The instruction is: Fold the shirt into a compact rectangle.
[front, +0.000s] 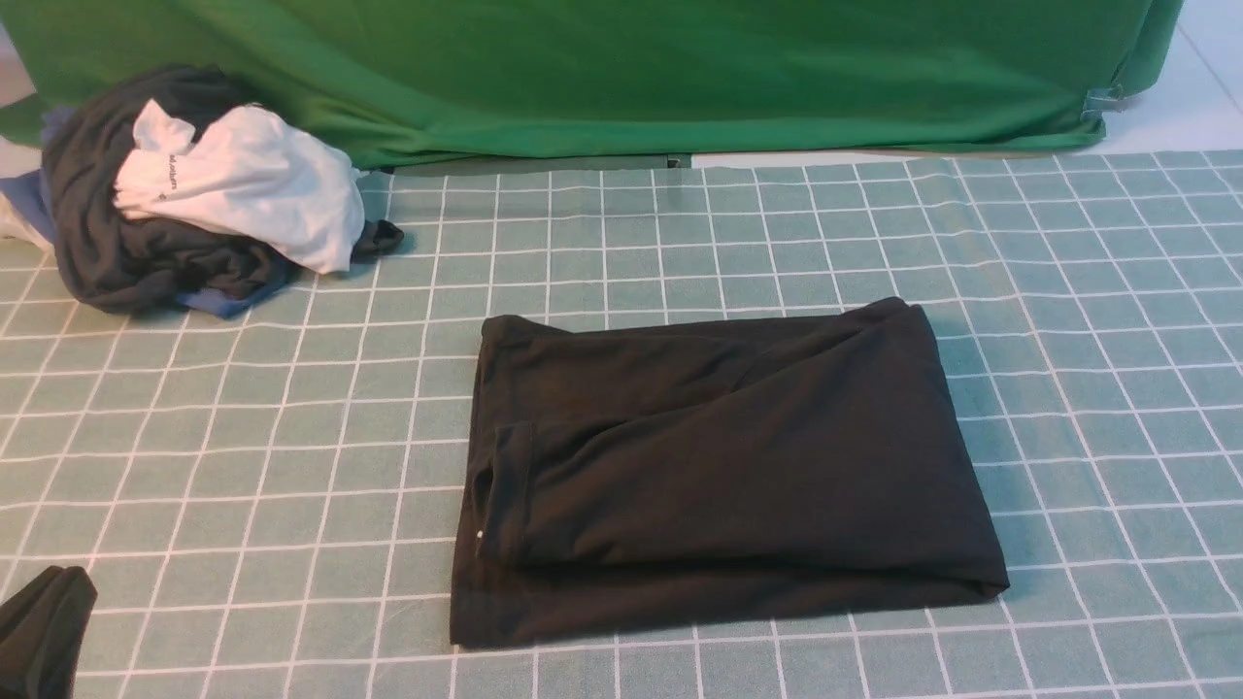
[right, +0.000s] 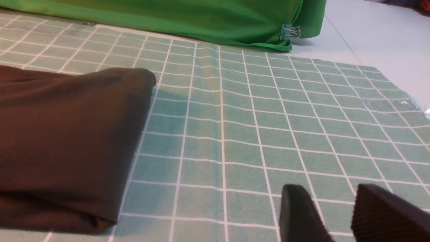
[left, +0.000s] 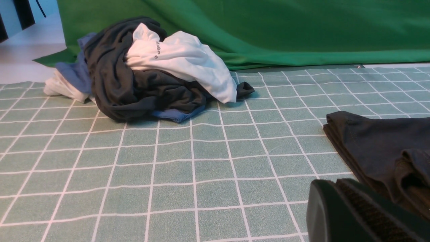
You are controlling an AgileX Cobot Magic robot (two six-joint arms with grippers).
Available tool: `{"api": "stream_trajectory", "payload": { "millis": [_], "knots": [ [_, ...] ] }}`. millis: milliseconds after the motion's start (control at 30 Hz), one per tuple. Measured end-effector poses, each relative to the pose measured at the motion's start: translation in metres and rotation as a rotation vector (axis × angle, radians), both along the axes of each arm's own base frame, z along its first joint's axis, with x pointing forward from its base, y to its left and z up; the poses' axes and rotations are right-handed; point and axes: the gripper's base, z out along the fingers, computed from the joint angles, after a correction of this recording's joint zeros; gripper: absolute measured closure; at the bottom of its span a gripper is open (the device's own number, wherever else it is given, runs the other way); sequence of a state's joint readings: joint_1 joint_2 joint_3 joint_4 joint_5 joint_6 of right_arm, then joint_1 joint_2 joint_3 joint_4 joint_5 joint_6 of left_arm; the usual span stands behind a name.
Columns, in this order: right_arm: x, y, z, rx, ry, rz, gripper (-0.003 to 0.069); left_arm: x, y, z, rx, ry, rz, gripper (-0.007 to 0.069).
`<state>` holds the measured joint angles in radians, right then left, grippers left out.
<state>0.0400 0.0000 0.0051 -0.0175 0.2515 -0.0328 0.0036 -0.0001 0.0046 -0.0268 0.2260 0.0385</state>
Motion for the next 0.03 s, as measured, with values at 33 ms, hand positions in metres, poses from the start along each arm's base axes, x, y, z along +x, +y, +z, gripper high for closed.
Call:
{"api": "stream_trajectory", "payload": {
  "millis": [33],
  "knots": [
    [0.0000,0.0000,0.0000,0.000,0.000,0.000,0.0415,0.0000,0.0000,0.0000,0.000,0.000,0.000,0.0608]
  ]
}}
